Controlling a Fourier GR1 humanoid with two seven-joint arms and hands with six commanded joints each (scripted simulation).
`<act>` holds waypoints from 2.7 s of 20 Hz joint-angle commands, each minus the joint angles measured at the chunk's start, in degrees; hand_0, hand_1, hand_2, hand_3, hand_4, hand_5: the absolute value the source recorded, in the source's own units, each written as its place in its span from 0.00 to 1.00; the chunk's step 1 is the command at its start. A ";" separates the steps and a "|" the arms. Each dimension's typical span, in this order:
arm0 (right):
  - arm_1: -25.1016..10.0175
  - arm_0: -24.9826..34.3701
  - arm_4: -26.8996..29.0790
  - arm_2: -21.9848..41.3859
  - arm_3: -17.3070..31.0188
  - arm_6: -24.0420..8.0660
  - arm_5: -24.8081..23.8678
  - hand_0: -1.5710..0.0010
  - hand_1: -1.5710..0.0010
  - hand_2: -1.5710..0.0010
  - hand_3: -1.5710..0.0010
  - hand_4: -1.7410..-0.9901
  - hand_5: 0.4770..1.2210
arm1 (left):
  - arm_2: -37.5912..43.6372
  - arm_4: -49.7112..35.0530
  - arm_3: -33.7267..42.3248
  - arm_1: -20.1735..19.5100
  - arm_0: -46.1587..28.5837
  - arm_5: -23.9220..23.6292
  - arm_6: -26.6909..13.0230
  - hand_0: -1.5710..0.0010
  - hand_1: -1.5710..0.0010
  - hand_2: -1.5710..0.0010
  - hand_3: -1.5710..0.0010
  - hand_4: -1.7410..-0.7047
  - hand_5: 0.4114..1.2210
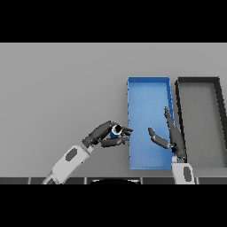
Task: Pick up the blue pipe and place it into the blue bin.
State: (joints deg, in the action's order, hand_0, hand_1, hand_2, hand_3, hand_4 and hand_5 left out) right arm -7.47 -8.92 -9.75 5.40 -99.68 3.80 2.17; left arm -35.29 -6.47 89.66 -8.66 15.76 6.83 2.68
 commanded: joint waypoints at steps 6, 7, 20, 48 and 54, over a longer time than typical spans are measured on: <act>-1.33 0.39 9.88 -1.52 -2.54 4.27 6.97 1.00 1.00 1.00 1.00 0.73 0.18 | -0.33 0.70 0.07 0.31 0.30 -0.03 -1.23 0.00 0.00 0.00 0.05 0.00 1.00; -3.35 0.83 14.28 -2.35 -4.14 3.81 10.36 1.00 1.00 1.00 1.00 0.70 0.15 | -0.19 0.64 0.40 0.13 0.04 -0.08 -1.07 0.00 0.00 0.00 0.05 0.00 1.00; -12.35 18.98 25.28 9.94 -14.80 -16.84 25.55 1.00 1.00 1.00 1.00 0.60 0.06 | -0.13 1.06 -0.73 0.93 1.04 1.19 -1.10 0.00 0.00 0.00 0.05 0.00 1.00; -5.94 38.34 29.13 22.34 -1.17 -12.67 27.12 0.04 0.04 0.04 0.05 0.36 0.89 | 3.85 3.62 0.36 2.69 -1.41 6.64 -3.91 0.04 0.05 0.11 0.05 0.02 1.00; -7.37 39.32 32.95 23.94 -1.62 -14.77 23.40 0.01 0.01 0.01 0.01 0.33 0.97 | 3.08 10.24 0.79 -1.28 -0.34 10.68 -1.06 0.62 0.65 0.68 0.65 0.51 1.00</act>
State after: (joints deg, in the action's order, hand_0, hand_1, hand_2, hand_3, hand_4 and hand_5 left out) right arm -14.83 30.40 23.27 29.32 -101.28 -11.10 25.59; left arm -32.22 3.97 90.45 -9.96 15.41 17.69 1.66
